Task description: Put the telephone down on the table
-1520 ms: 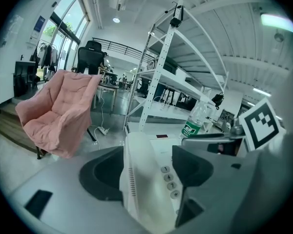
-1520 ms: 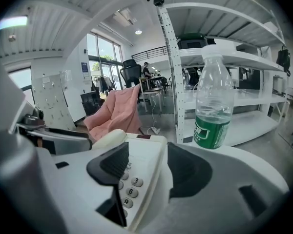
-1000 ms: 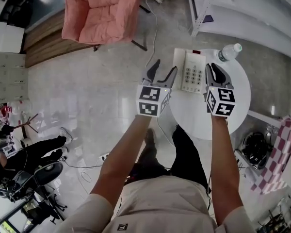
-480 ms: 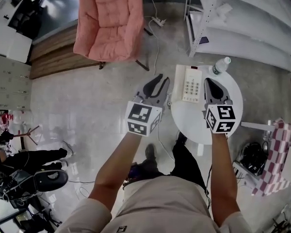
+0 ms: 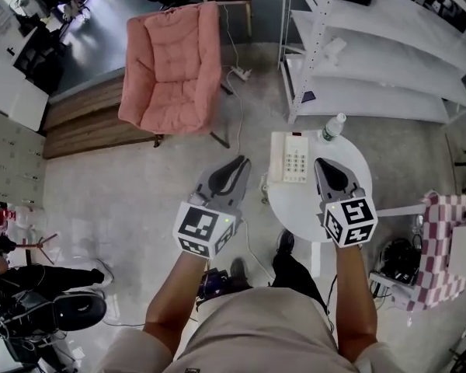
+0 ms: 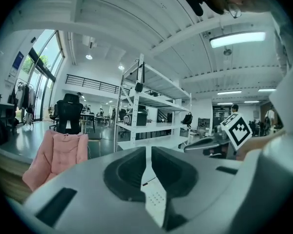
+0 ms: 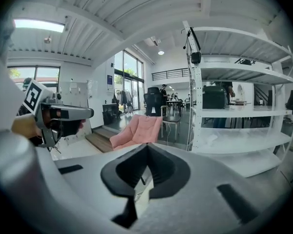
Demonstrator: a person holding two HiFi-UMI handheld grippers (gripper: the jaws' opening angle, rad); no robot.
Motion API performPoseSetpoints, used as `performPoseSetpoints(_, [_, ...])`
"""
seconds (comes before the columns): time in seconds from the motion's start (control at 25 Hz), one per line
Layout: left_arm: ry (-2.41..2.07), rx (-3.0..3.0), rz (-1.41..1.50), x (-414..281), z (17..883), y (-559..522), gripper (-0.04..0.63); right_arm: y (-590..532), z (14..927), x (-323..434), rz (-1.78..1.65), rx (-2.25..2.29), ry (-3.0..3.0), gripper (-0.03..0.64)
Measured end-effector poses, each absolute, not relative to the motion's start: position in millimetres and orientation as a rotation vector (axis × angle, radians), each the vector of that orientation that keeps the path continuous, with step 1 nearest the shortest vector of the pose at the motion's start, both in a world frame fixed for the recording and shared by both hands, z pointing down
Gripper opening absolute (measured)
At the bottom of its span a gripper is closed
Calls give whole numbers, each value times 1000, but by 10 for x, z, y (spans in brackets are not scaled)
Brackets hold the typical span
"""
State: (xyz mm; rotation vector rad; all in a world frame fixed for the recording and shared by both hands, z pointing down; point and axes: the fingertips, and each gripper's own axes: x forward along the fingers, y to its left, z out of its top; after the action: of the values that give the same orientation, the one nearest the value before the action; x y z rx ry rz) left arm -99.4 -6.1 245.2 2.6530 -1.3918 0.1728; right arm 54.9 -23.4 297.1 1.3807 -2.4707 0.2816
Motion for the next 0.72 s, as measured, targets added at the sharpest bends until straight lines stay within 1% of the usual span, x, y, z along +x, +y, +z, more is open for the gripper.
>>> performPoseSetpoints(0.32, [-1329,2733,91,-1067,2048,395,34,277,2546,345,238,1375,-2499,-8])
performPoseSetpoints(0.56, [-1297,2764,69,-1136,2012,605,34,599,2523,208,225,1361,-2495,-8])
performPoseSetpoints(0.72, [-1283,2773,62,-1298,2007,803,34,852,2531,57,224,1370,-2481,-8])
